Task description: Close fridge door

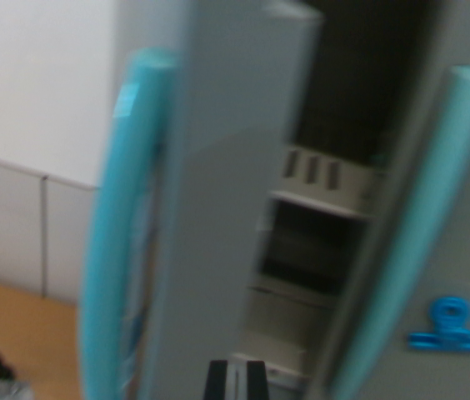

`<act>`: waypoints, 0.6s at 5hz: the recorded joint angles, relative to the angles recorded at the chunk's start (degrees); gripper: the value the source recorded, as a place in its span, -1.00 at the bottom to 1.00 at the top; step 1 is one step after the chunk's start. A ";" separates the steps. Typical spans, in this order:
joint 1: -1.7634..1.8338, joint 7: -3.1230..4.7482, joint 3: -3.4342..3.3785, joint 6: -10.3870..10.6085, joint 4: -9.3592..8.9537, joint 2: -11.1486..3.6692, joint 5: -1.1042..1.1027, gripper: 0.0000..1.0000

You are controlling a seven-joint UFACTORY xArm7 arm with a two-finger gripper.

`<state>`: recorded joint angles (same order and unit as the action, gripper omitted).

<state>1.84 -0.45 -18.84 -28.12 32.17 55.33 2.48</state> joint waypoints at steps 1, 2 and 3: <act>0.00 0.00 0.00 0.00 0.00 0.00 0.00 1.00; 0.00 0.00 -2.10 0.01 1.41 -3.50 0.00 1.00; 0.00 0.00 -2.10 0.01 1.41 -3.50 0.00 1.00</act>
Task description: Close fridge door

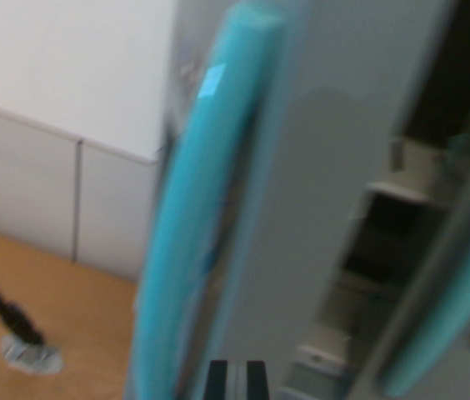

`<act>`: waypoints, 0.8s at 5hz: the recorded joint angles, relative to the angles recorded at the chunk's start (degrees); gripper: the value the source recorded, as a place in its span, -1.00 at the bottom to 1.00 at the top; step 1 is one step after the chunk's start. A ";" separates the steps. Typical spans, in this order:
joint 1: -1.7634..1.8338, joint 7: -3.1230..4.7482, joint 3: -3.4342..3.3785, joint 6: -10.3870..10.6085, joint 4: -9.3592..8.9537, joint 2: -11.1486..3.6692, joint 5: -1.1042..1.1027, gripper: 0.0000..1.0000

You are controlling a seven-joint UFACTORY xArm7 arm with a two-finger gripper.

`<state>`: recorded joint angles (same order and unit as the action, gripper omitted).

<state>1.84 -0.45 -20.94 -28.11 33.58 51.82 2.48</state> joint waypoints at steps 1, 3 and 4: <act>0.00 0.00 -1.63 0.02 1.19 -3.24 0.00 1.00; 0.00 0.00 -3.15 0.06 2.24 -6.28 0.00 1.00; 0.00 0.00 -3.15 0.06 2.24 -6.28 0.00 1.00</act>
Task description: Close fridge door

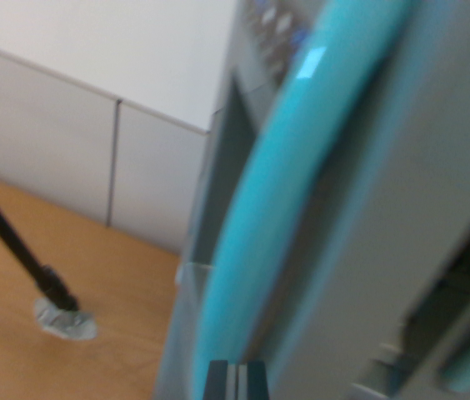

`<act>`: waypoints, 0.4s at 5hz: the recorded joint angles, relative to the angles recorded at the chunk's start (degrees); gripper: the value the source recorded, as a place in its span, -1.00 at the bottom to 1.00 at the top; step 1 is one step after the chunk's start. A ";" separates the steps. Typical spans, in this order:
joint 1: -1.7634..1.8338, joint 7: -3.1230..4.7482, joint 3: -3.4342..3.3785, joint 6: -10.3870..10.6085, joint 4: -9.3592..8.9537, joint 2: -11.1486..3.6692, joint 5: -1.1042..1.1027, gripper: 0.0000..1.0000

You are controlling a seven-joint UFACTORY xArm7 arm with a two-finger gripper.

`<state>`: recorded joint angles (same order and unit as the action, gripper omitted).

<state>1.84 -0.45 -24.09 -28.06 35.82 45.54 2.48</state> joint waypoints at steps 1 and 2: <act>0.00 0.00 -1.05 0.07 1.52 -3.24 0.00 1.00; 0.00 0.00 -1.05 0.07 1.52 -3.24 0.00 1.00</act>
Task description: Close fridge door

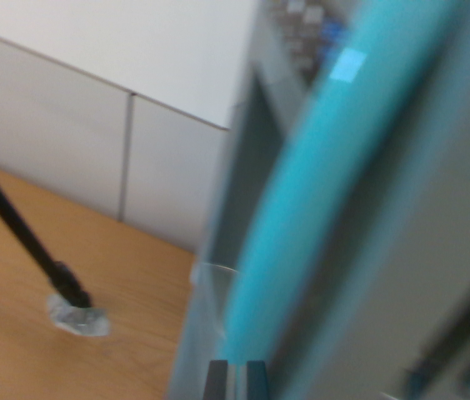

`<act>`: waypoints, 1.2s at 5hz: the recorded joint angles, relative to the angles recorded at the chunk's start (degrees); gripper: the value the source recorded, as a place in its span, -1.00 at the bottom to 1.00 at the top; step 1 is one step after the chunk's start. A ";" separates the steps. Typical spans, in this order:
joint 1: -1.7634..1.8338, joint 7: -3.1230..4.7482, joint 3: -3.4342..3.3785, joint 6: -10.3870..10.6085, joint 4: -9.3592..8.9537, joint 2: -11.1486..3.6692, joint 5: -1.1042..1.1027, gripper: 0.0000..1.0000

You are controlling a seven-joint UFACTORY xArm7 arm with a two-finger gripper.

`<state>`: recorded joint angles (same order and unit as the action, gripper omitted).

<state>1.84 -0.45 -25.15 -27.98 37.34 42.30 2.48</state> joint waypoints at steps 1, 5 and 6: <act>0.00 0.00 -0.96 0.16 2.52 -3.64 0.00 1.00; -0.02 0.00 -1.69 0.39 8.54 -10.95 0.00 1.00; -0.02 0.00 -1.69 0.39 8.54 -10.95 0.00 1.00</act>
<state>1.83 -0.45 -26.84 -27.59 45.88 31.35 2.48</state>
